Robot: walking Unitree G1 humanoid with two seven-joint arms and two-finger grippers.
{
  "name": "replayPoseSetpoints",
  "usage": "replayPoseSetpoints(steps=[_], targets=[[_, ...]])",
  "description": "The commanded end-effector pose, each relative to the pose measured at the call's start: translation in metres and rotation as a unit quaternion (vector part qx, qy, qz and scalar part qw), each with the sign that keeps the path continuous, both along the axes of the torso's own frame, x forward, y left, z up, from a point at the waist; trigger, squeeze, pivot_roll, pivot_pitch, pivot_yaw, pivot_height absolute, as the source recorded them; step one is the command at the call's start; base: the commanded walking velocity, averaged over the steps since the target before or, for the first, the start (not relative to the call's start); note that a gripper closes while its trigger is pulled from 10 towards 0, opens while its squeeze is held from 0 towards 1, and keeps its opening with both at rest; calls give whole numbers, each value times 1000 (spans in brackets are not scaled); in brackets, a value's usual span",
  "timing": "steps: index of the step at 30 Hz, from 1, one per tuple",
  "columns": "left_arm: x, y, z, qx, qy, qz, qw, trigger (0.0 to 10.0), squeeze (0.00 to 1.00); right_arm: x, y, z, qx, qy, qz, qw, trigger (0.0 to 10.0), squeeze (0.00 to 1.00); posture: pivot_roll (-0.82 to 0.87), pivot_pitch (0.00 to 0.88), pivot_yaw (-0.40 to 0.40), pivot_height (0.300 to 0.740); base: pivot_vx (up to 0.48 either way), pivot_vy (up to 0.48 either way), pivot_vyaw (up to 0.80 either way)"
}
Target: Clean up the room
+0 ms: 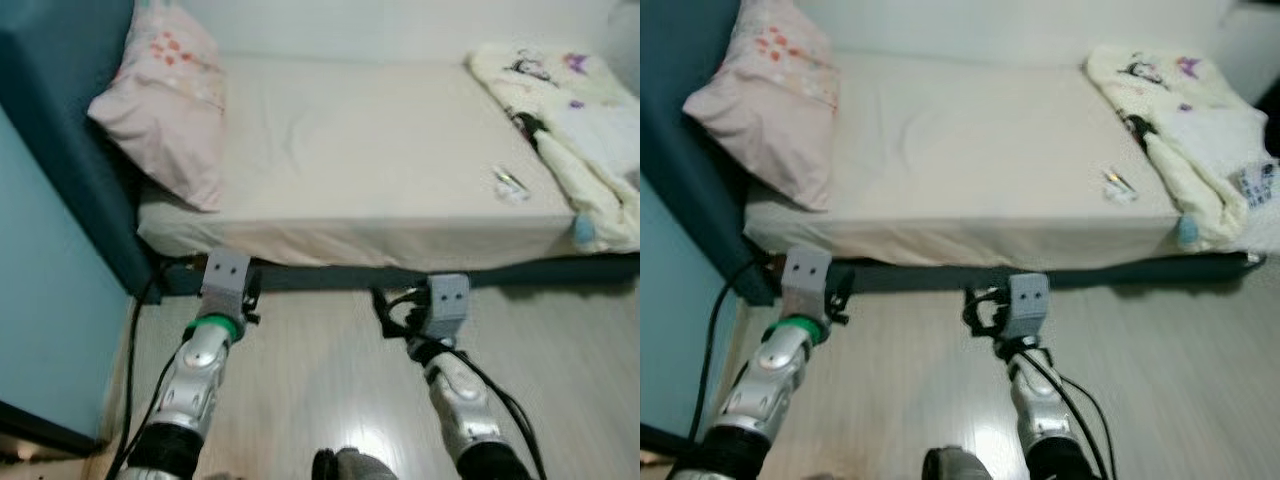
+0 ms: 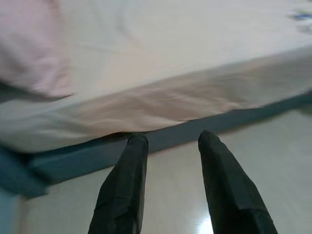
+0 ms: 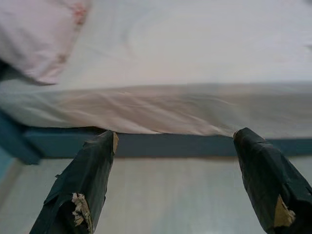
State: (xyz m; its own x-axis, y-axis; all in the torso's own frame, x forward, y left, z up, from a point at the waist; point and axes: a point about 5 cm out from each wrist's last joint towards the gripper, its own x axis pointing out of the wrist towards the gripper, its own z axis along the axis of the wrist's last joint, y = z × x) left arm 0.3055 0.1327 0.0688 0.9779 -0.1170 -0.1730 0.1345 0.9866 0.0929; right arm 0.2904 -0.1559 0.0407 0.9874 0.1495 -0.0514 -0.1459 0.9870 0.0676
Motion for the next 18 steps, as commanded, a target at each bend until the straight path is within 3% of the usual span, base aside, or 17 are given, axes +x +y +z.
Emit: replayPoseSetpoints(steps=[1,18], targets=[[1,1,-1,-3,3,-2,1000,10000,0,-1,-3,-2,2,2,-6,1000,10000,0,59,21,-24,740,0,0,-788],[-1,3,-6,-11,11,-6,1000,10000,0,5,6,5,-17,-18,29,999,10000,0,66,0,-43,740,0,0,-793]])
